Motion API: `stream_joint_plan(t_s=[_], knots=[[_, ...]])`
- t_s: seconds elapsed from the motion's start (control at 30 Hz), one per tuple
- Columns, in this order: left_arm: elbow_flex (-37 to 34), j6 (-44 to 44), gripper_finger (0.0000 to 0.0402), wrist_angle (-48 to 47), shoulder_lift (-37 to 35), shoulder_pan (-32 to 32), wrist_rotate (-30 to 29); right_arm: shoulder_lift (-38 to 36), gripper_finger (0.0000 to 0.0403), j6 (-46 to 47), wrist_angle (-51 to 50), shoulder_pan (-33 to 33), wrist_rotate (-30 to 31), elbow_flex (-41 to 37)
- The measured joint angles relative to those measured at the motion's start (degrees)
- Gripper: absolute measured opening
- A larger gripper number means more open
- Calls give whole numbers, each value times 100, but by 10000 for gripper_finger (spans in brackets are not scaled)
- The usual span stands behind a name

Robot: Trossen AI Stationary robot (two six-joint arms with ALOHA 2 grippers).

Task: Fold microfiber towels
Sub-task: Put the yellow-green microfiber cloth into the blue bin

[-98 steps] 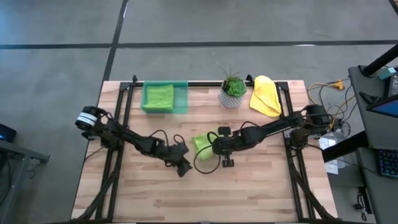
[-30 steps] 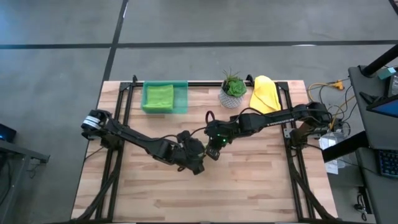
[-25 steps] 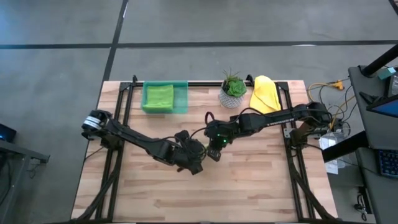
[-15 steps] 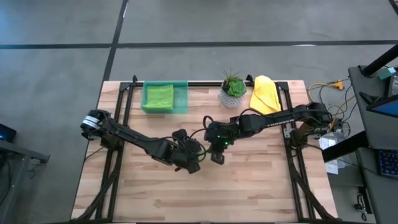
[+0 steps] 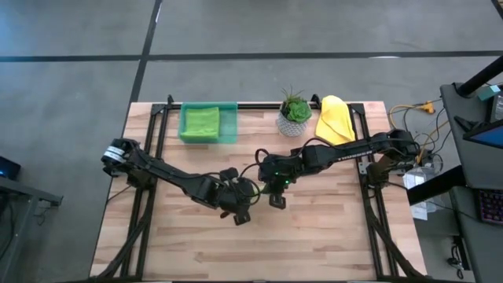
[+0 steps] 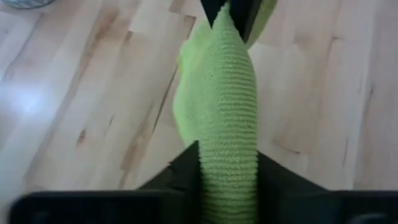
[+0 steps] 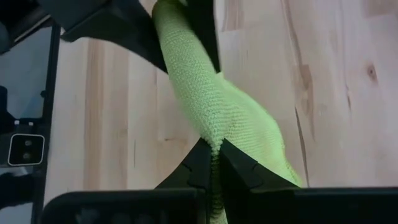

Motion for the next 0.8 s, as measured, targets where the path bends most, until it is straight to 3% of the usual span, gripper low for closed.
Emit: stream_joint_plan(t_s=[0.13, 0.37, 0.47, 0.67, 0.8], knots=[[0, 0, 11, 10, -23, 1, 142, 0, 13, -23, 13, 0, 0, 0], [-5, 0, 2, 11, -123, 7, 399, 0, 13, -196, 33, 2, -6, 0], [-38, 35, 1, 15, -169, 61, 763, -78, 23, -413, 40, 2, -18, 0], [-57, 556, 1, -284, -173, 235, 2151, -570, 90, -510, -185, -133, 29, 0], [-57, 634, 1, -1049, -357, 445, 2516, -1102, 128, -509, -779, -135, 48, -34]])
